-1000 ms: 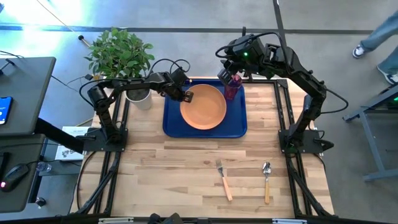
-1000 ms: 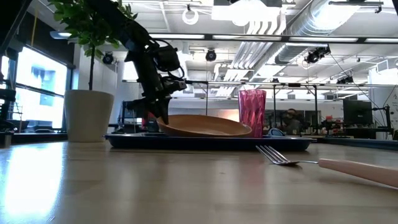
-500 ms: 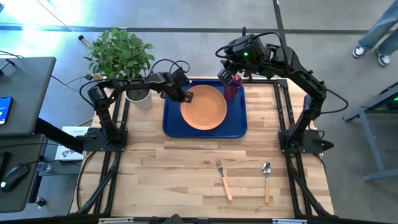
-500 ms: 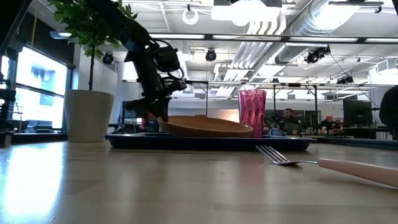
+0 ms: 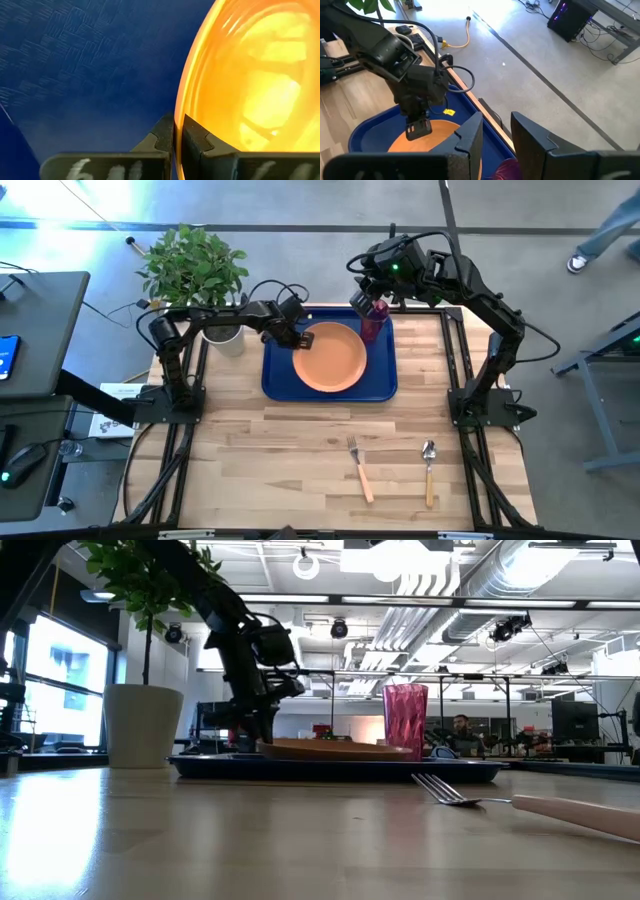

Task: Pick and place plate/cup/fork/spoon on tray
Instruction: Put the plate on the tray to the bottom of the cup, then put the fork on the tray to the left of the plate

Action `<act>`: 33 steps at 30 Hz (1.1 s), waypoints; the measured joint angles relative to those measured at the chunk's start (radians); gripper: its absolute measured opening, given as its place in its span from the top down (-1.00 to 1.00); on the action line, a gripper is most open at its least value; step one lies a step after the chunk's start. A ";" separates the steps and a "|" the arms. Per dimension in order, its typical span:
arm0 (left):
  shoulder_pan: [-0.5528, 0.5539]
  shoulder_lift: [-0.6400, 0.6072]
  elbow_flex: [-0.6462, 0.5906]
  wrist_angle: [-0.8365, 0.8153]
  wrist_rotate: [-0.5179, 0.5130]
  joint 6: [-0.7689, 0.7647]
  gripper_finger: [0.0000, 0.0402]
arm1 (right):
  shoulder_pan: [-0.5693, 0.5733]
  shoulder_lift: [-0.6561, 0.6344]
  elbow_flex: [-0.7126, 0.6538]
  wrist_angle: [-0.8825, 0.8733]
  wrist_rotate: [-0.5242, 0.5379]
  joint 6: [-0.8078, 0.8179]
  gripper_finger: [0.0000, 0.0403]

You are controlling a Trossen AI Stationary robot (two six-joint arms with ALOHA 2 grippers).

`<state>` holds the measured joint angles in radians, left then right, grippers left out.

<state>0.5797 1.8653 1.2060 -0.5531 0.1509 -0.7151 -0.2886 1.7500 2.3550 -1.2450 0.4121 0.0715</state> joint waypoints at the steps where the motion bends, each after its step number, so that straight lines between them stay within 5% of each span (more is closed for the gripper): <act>1: 0.000 0.002 0.000 -0.002 0.000 0.003 0.98 | 0.000 0.000 0.000 0.000 0.000 -0.001 0.53; 24: 0.011 0.002 0.000 0.024 -0.009 0.004 0.69 | 0.000 0.000 0.000 -0.019 0.004 -0.027 0.53; 33: 0.038 0.002 0.000 0.009 0.061 0.010 0.58 | 0.000 0.000 0.000 -0.027 0.004 -0.028 0.53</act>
<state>0.6177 1.8671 1.2060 -0.5442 0.2121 -0.7049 -0.2886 1.7500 2.3550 -1.2716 0.4164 0.0437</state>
